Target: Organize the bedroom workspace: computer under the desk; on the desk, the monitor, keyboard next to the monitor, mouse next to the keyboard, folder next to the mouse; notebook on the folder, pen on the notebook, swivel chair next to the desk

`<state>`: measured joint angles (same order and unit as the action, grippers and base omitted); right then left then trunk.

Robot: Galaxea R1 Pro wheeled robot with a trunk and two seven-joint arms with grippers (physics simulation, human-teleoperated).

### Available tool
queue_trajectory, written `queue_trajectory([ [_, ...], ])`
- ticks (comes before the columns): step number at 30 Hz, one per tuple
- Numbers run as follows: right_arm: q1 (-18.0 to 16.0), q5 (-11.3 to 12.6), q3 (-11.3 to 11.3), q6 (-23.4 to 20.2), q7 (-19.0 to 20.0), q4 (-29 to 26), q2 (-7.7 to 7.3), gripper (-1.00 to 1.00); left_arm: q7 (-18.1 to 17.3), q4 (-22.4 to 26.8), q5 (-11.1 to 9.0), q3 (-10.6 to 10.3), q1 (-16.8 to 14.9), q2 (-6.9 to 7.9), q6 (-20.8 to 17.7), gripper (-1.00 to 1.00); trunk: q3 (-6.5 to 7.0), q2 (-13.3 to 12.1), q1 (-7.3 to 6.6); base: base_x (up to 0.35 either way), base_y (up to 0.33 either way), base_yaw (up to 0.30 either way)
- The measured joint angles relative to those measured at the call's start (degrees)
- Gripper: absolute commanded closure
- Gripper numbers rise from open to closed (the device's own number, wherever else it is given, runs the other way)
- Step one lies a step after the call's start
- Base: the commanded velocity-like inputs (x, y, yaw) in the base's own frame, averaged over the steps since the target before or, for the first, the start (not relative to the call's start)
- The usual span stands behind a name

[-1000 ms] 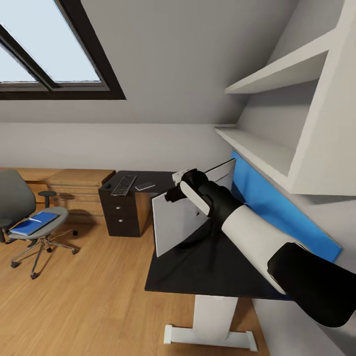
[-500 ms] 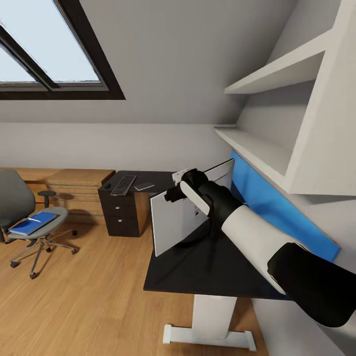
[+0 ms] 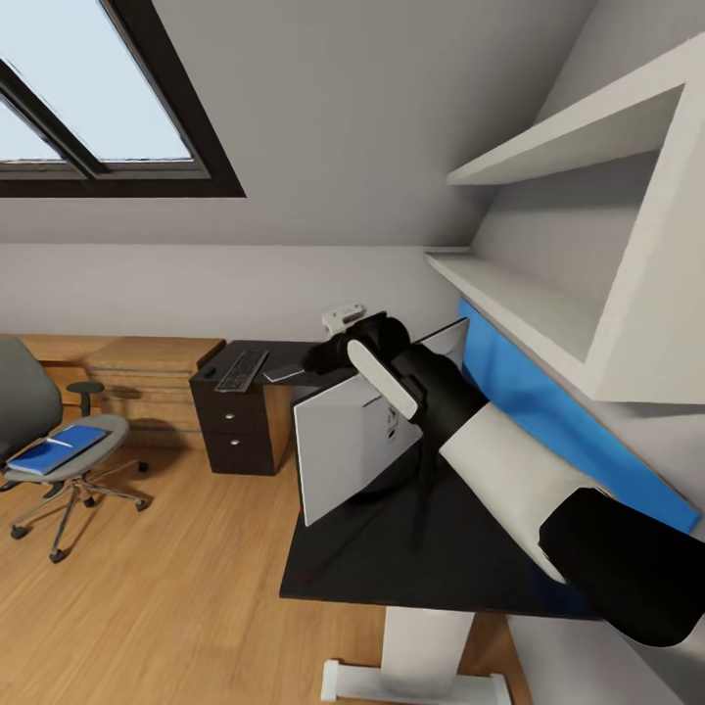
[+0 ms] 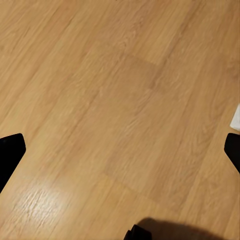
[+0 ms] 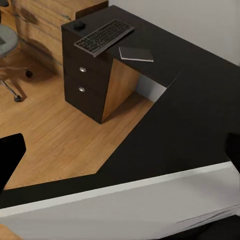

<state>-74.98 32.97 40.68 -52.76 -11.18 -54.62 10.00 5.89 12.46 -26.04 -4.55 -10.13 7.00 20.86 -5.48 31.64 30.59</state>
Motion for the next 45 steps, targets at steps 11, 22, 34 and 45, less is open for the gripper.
queue_trajectory([
  [11, 0.0, 0.0, -0.1, 0.0, 0.1, -0.3, 0.0, -1.0, 0.0, 0.0, 0.0, 0.0, 0.0, -0.05, 0.0, -1.0, 0.0, 0.0, -0.03, 0.183, 0.0, 0.0],
  [22, 0.1, 0.0, 0.1, -0.1, 0.1, 0.2, 0.0, -1.0, 0.0, 0.0, 0.0, 0.0, 0.0, -0.09, 0.0, -1.0, 0.0, 0.0, 0.0, 0.152, 0.0, 0.0],
  [34, 0.4, 0.0, 0.8, -0.7, 0.1, 1.2, 0.0, -1.0, 0.0, 0.0, 0.0, 0.0, 0.0, -0.09, 0.0, -1.0, 0.0, 0.0, 0.01, 0.004, 0.0, 0.0],
  [45, 0.4, 0.0, 3.1, -1.1, 0.3, 8.3, 0.0, -1.0, 0.0, 0.0, 0.0, 0.0, 0.0, -0.03, 0.2, -1.0, 0.0, 0.0, -0.02, 0.082, 0.02, 0.0],
])
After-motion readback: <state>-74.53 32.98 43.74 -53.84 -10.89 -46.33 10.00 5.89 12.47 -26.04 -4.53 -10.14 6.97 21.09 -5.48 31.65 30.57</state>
